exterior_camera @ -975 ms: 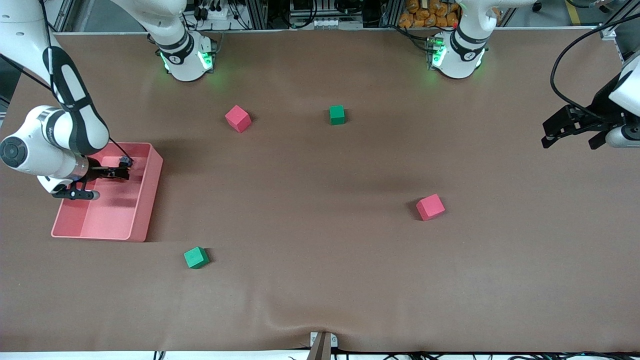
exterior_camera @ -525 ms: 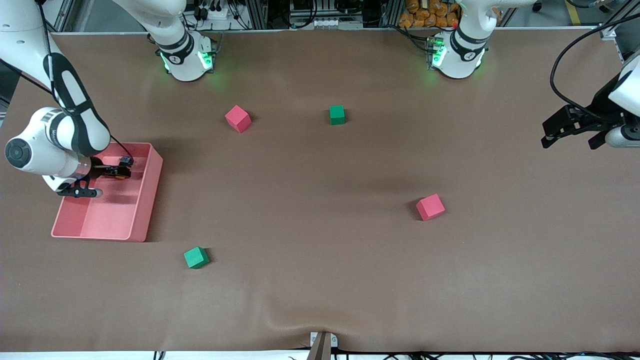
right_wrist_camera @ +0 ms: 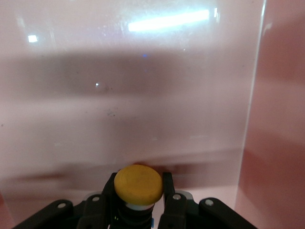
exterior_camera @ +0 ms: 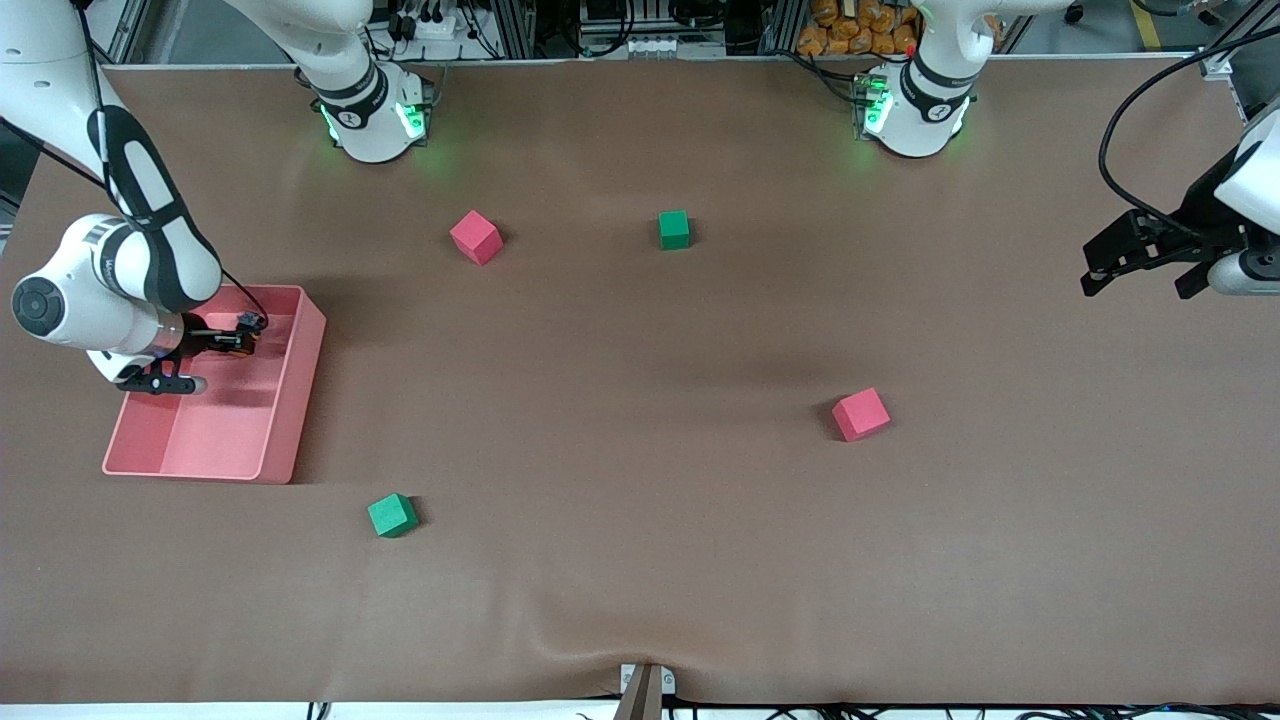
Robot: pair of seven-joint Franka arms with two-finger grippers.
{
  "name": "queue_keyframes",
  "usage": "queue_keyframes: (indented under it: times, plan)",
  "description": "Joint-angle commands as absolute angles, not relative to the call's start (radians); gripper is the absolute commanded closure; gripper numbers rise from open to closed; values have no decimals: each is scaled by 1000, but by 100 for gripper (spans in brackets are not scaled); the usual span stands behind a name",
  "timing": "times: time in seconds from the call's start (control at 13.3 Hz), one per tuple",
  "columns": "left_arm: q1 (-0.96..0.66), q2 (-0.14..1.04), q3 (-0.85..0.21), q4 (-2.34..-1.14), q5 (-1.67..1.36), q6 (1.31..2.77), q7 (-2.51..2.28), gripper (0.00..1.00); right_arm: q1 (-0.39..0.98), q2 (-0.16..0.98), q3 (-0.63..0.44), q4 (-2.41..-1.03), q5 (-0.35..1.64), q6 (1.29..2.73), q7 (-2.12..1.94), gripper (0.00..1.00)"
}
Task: Place and upright button with both arms
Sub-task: 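Close the right gripper on the yellow button and lift it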
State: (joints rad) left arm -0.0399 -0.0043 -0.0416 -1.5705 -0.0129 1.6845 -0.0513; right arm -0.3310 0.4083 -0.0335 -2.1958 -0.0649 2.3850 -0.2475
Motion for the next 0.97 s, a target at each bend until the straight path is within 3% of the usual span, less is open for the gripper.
queue_keyframes:
  times: [0.0, 0.3, 0.75, 0.9]
  plan:
    - [-43, 0, -44, -1554, 3, 1667, -60, 0, -341, 376, -21, -2207, -72, 2385, -277, 100]
    - [-43, 2, -44, -1557, 3, 1667, -60, 0, -301, 362, -17, -2068, -72, 2234, -362, 100]
    - [-46, 6, -44, -1557, 3, 1667, -63, 0, -100, 362, -15, -1780, -60, 1857, -347, 100]
    - [-46, 8, -44, -1557, 3, 1667, -64, 0, -2, 365, -15, -1729, -60, 1806, -289, 100]
